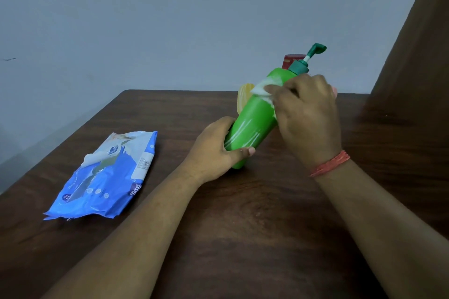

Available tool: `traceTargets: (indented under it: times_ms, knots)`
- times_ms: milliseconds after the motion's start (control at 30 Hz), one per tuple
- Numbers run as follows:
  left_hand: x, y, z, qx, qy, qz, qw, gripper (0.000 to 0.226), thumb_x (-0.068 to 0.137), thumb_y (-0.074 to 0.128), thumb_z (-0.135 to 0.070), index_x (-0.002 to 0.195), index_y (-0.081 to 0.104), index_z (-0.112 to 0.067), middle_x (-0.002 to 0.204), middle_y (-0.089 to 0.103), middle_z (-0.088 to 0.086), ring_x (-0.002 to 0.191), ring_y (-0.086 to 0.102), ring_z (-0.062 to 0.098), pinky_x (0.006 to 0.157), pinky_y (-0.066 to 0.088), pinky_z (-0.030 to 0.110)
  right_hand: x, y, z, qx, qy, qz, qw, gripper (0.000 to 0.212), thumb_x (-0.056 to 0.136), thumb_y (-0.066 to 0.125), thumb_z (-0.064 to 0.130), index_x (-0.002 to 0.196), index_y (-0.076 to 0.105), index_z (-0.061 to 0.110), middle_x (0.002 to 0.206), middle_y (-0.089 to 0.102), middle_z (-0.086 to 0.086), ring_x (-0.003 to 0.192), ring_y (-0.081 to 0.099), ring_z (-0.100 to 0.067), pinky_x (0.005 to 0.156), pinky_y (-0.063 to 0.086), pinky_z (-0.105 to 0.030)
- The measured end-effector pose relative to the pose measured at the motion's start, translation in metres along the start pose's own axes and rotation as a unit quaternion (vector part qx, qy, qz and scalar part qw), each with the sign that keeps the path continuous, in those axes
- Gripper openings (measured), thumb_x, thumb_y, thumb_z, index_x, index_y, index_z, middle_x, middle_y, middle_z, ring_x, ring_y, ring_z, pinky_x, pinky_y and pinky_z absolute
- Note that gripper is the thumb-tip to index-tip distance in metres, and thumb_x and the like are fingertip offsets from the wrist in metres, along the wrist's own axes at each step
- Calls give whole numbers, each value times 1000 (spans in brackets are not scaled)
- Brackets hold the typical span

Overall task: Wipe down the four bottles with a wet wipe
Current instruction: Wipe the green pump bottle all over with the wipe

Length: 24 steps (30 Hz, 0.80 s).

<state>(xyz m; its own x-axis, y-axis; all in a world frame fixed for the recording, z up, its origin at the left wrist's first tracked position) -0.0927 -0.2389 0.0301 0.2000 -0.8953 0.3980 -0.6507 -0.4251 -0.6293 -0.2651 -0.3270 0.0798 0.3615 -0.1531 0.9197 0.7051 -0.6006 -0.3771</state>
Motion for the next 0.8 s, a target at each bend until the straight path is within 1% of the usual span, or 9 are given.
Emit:
traceTargets:
  times_ms: [67, 133, 267, 367, 400, 500, 633, 733, 800]
  knots:
    - [0, -1, -1, -11, -2, -1, 1000, 49, 81, 81, -40, 120, 56, -27, 103, 61, -9, 93, 58, 8, 73, 46, 29, -6, 5, 9, 21, -57, 33, 998, 16, 92, 67, 10, 107, 73, 8, 87, 61, -12, 80, 53, -33, 69, 43, -42]
    - [-2, -2, -2, -29, -8, 0, 1000, 49, 81, 81, -39, 121, 56, -27, 104, 61, -11, 95, 59, 6, 77, 49, 29, -9, 8, 13, 29, -102, 59, 993, 19, 91, 67, 10, 109, 73, 9, 89, 61, -10, 81, 53, -32, 70, 41, -42]
    - [-2, -2, -3, -27, -7, -1, 1000, 44, 82, 80, -39, 116, 55, -28, 99, 59, -12, 90, 57, 3, 73, 48, 27, -4, 4, 5, 22, -27, 21, 999, 20, 91, 68, 9, 109, 75, 11, 89, 62, -10, 82, 54, -33, 73, 40, -40]
    - [-2, -3, -1, -61, -18, 2, 998, 47, 82, 81, -37, 121, 56, -27, 105, 62, -11, 96, 60, 5, 82, 52, 31, -13, 10, 16, 41, -116, 69, 990, 22, 89, 70, 9, 110, 74, 10, 88, 61, -10, 82, 55, -33, 70, 43, -43]
    - [-2, -2, 0, -67, -21, 2, 998, 46, 82, 81, -36, 121, 56, -27, 105, 63, -10, 96, 60, 5, 82, 52, 31, -12, 9, 15, 41, -116, 71, 990, 22, 89, 70, 10, 110, 74, 11, 88, 61, -9, 82, 54, -32, 70, 43, -42]
    - [0, -2, 4, -65, -28, 1, 998, 44, 82, 81, -38, 116, 57, -26, 103, 63, -8, 93, 61, 8, 79, 51, 31, -8, 8, 6, 36, -38, 41, 998, 19, 91, 69, 12, 109, 75, 12, 89, 63, -9, 82, 54, -32, 71, 40, -40]
    - [0, -2, 8, -108, -46, 5, 993, 38, 82, 81, -34, 111, 56, -31, 101, 67, -9, 92, 64, 6, 76, 50, 24, -18, 16, 15, 79, -101, 85, 988, 19, 90, 70, 8, 109, 74, 8, 91, 64, -9, 84, 55, -31, 73, 43, -41]
    - [1, -2, 10, -126, -59, 12, 990, 38, 83, 81, -31, 111, 56, -33, 101, 68, -10, 90, 64, 0, 76, 50, 19, -15, 15, 9, 96, -45, 75, 992, 16, 92, 67, 8, 105, 74, 9, 93, 65, -8, 86, 54, -29, 72, 46, -40]
    - [1, -2, 12, -144, -61, 13, 988, 39, 83, 81, -31, 112, 56, -34, 102, 69, -10, 92, 66, 1, 80, 51, 21, -18, 16, 13, 115, -71, 105, 985, 14, 89, 69, 5, 102, 73, 7, 93, 65, -9, 84, 57, -30, 71, 48, -40]
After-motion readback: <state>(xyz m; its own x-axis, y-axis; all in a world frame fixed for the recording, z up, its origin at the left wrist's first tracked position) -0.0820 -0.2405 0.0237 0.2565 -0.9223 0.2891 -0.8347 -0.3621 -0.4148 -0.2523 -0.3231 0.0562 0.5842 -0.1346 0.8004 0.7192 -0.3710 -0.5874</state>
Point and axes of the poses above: each hand's wrist, its own x-axis towards the middle knuckle, its own y-axis out of the palm, z = x × y, the point moved 1 cm from there along x, towards the middle knuckle
